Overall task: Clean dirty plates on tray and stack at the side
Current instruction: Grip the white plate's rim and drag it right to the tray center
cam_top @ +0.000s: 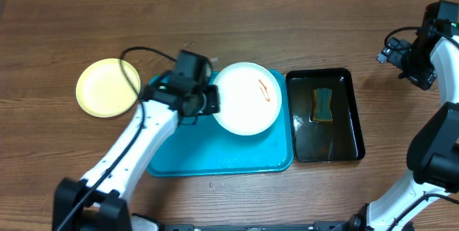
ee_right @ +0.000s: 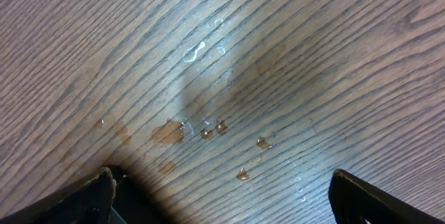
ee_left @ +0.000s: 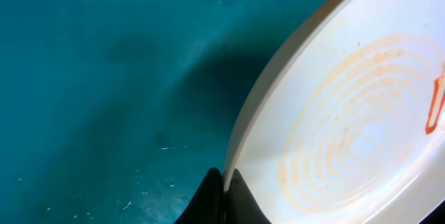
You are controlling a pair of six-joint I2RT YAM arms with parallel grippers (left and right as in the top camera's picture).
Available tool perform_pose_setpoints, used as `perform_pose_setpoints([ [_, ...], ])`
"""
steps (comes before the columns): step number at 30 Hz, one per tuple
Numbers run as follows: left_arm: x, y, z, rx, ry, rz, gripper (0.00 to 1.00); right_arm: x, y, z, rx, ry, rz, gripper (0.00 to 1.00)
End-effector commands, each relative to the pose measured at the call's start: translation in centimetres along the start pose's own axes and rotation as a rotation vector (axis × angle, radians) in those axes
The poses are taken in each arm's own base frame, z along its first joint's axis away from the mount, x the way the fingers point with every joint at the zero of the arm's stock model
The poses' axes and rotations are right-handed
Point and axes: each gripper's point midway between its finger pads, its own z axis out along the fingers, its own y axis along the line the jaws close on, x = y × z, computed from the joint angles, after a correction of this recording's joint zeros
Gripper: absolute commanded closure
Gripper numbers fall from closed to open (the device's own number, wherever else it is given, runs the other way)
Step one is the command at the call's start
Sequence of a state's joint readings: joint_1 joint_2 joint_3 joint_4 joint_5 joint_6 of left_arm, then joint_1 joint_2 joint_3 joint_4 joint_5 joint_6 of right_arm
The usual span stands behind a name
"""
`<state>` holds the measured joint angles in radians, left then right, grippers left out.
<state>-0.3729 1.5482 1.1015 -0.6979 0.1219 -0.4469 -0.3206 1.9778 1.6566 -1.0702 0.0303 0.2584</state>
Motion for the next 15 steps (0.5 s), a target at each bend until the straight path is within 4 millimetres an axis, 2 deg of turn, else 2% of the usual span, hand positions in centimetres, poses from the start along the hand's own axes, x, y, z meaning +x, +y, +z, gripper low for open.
perform_pose_setpoints([
  [1, 0.2, 0.6, 2.2, -0.09, 0.013, -0.004, 0.96, -0.5, 0.0, -0.9, -0.003, -0.029, 0.006, 0.0],
  [6, 1.2, 2.1, 5.3, -0.138, 0.085, -0.005, 0.96, -0.5, 0.0, -0.9, -0.003, -0.029, 0.006, 0.0],
  [11, 1.4, 2.0, 6.2, -0.13, 0.106, 0.009, 0.94, -0.5, 0.0, -0.9, -0.003, -0.029, 0.006, 0.0],
  [12, 1.1, 1.9, 6.0, -0.126, 0.099, 0.025, 0.75, -0.5, 0.0, -0.9, -0.003, -0.029, 0.006, 0.0],
  [14, 0.3, 1.6, 5.5, -0.122, 0.091, 0.049, 0.61, -0.5, 0.0, -0.9, -0.003, -0.029, 0.006, 0.0],
  [15, -0.2, 1.4, 5.2, -0.121, 0.086, 0.051, 0.59, -0.5, 0.0, -0.9, -0.003, -0.029, 0.006, 0.0],
])
